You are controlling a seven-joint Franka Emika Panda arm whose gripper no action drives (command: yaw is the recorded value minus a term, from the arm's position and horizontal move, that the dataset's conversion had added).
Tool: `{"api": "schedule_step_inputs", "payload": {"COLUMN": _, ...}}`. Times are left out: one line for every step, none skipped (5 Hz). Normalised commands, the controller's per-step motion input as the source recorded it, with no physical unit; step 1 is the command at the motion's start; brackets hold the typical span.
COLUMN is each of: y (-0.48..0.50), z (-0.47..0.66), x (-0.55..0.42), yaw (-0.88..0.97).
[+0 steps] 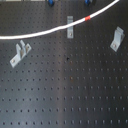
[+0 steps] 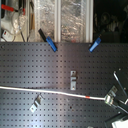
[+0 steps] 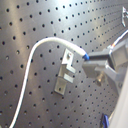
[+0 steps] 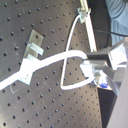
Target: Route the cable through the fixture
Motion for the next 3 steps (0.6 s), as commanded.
{"api": "schedule_step_inputs", "payload": {"y": 0.001, "z": 0.02, "x": 0.002, "yaw": 0.00}}
{"api": "schedule_step_inputs", "payload": {"y": -0.004, "z": 0.00, "x": -0.011, "yaw": 0.00}}
{"api": "schedule_step_inputs", "payload": {"y": -0.001, "z": 0.05, "x": -0.001, "yaw": 0.00}}
